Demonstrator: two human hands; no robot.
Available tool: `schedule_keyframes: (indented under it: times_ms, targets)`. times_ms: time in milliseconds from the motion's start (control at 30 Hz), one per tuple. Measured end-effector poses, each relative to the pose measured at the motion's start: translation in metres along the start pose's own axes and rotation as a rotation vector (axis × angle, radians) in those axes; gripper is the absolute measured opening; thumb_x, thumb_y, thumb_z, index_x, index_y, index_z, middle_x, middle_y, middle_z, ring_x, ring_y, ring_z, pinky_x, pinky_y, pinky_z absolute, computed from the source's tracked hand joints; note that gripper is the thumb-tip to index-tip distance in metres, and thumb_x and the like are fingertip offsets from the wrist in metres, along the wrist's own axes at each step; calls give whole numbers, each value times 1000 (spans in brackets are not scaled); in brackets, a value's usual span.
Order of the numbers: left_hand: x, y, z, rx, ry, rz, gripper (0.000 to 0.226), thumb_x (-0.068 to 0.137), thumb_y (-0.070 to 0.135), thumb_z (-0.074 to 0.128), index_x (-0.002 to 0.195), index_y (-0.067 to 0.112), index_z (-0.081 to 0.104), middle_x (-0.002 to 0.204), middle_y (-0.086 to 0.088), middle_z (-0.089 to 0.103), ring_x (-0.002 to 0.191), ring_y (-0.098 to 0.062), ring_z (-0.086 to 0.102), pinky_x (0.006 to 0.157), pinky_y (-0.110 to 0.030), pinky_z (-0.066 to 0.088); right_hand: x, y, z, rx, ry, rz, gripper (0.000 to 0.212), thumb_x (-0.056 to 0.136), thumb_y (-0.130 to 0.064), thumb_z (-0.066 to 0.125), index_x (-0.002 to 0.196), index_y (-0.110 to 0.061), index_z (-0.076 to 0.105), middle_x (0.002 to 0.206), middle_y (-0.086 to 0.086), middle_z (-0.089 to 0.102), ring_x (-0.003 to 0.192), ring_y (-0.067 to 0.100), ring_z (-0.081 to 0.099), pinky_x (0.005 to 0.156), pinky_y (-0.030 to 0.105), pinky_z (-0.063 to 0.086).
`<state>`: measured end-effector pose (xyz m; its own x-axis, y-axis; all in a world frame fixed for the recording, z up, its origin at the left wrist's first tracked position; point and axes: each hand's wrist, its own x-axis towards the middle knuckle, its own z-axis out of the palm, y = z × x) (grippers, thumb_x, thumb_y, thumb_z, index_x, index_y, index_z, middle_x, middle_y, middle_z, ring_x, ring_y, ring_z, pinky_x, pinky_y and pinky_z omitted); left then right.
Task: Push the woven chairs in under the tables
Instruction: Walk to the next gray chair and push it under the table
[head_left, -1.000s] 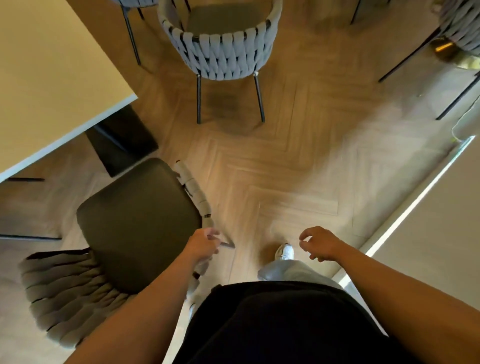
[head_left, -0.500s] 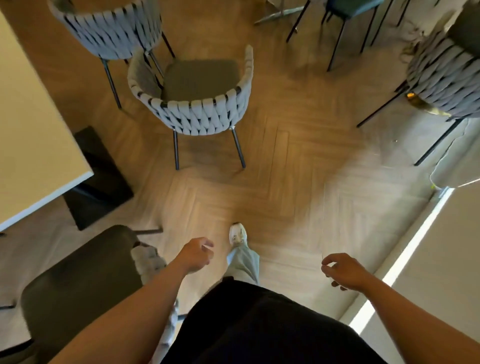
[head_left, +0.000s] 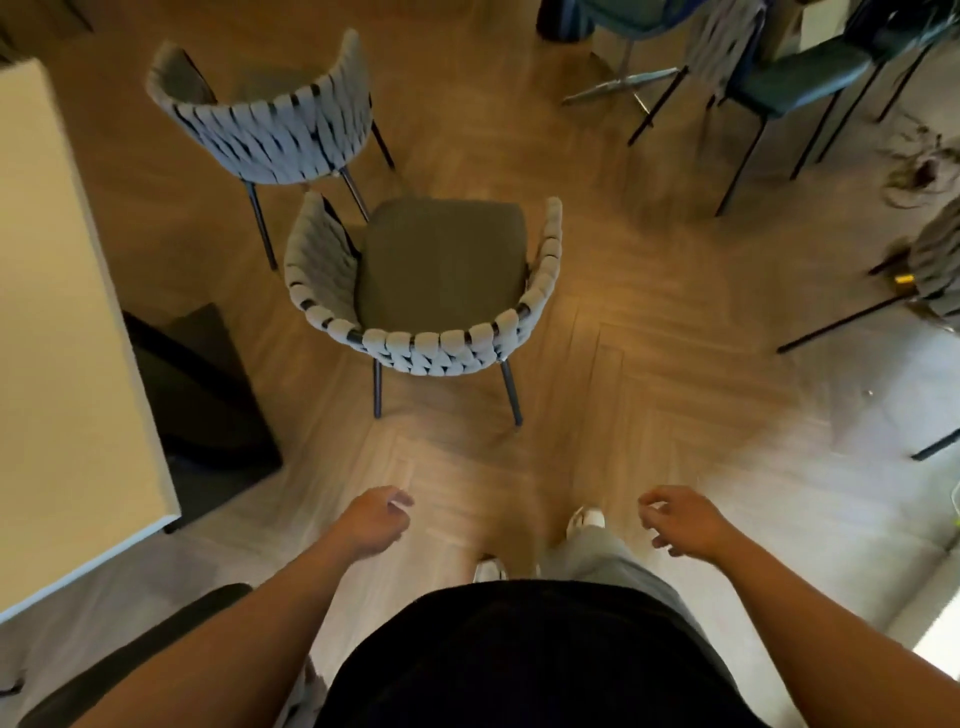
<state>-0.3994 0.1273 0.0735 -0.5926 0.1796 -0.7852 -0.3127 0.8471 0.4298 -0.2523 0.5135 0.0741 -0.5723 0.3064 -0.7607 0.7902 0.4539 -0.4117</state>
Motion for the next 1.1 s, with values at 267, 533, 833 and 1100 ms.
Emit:
schedule_keyframes:
  times_ms: [267, 533, 833, 1100]
  targets:
    - [52, 49, -48, -212, 138, -147, 22, 93, 0, 59, 114, 7, 63, 110, -23, 65, 70, -18, 62, 50, -19, 48, 113, -107, -64, -118, -136, -95, 8, 95, -18, 57, 100, -21, 62, 98, 17, 74, 76, 31, 72, 58, 30, 53]
    - [91, 105, -95, -425, 218, -205, 27, 98, 7, 57, 125, 10, 58, 116, -13, 63, 90, -25, 64, 71, -31, 51, 182, -196, -102, -9, -245, -62, 14, 100, -12, 52, 103, -9, 66, 84, 12, 67, 64, 22, 64, 62, 34, 50]
    - [165, 90, -191, -590, 326, -328, 26, 102, 16, 50, 127, 14, 57, 119, -14, 64, 100, -29, 67, 82, -42, 57, 242, -271, -53, 416, -182, 236, 41, 102, -30, 54, 136, -7, 48, 106, 21, 70, 88, 35, 73, 70, 45, 62]
    - [250, 63, -272, -840, 345, -429, 46, 94, 38, 63, 132, 14, 51, 121, -11, 62, 104, -28, 66, 81, -46, 58, 263, -306, 44, 1003, -171, 476, 54, 95, -49, 61, 134, -14, 50, 119, 21, 67, 93, 36, 74, 62, 41, 61]
